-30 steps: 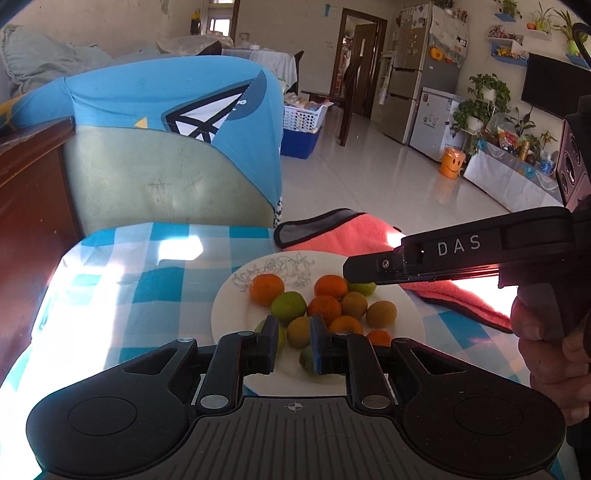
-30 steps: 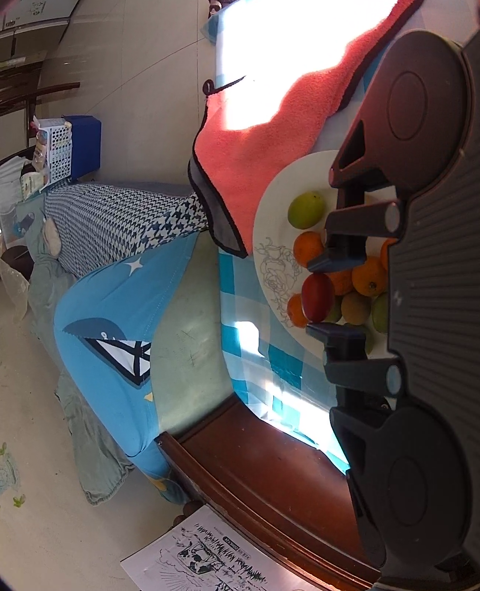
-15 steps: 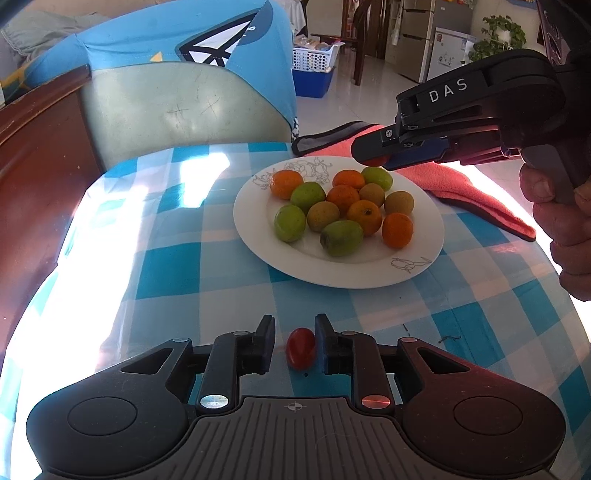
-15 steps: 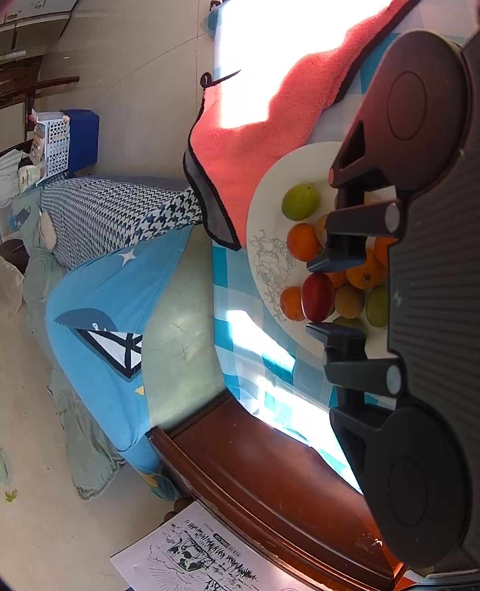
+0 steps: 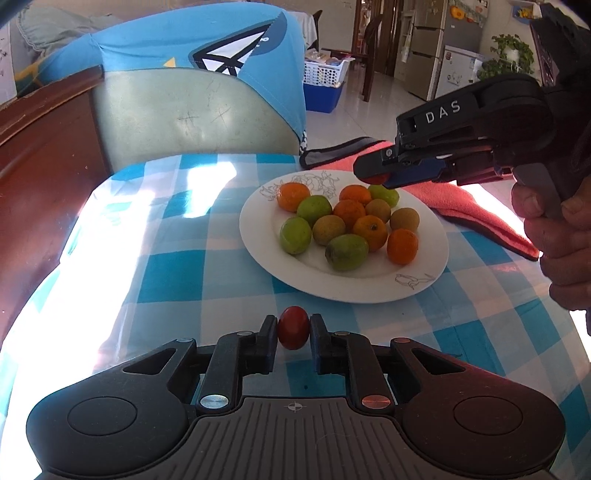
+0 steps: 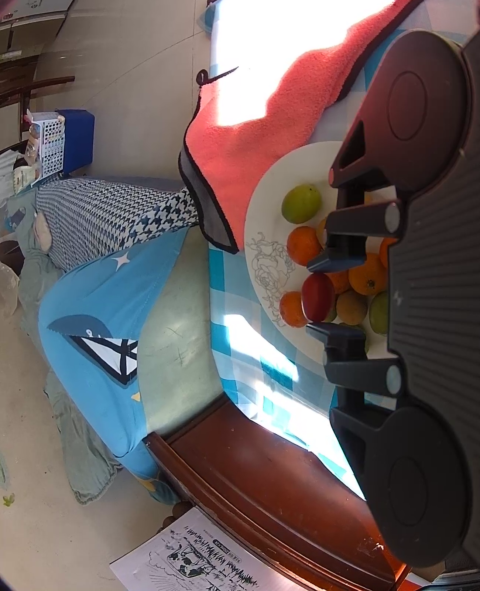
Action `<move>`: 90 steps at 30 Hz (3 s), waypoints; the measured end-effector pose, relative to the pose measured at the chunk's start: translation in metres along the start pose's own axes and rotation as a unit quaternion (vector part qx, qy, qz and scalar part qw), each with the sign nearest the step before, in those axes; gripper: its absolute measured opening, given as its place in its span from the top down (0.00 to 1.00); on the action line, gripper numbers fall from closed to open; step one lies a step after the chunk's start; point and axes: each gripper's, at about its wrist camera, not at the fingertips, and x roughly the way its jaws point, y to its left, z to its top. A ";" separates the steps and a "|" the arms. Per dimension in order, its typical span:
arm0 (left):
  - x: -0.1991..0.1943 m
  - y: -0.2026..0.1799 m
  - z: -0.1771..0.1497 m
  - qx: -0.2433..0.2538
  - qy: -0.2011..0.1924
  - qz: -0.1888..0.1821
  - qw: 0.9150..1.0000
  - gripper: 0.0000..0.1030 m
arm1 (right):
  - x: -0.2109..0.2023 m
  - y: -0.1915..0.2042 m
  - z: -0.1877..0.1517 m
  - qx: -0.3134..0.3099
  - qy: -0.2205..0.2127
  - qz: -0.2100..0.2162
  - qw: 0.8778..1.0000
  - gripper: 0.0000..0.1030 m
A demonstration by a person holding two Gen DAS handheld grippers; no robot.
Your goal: Organize fruits
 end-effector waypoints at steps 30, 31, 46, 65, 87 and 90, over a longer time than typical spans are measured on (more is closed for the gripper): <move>0.021 -0.014 0.047 -0.063 -0.070 0.024 0.995 0.25 | 0.013 -0.002 0.017 0.005 0.007 -0.024 1.000 0.49; 0.016 -0.015 0.048 -0.060 -0.073 0.025 0.995 0.25 | 0.005 0.000 0.016 0.002 0.005 -0.030 1.000 0.45; -0.041 0.001 0.051 -0.056 -0.044 0.069 0.995 0.08 | -0.081 -0.008 -0.008 0.046 -0.006 -0.101 0.994 0.19; -0.011 0.000 0.038 -0.076 0.068 0.151 0.983 0.08 | -0.067 0.016 -0.045 -0.033 0.061 -0.208 0.976 0.07; 0.004 -0.016 0.039 -0.067 0.089 0.171 0.979 0.08 | -0.040 0.010 -0.054 -0.018 0.109 -0.246 0.963 0.05; 0.004 -0.018 0.038 -0.065 0.090 0.174 0.979 0.08 | -0.039 0.010 -0.054 -0.018 0.108 -0.251 0.962 0.05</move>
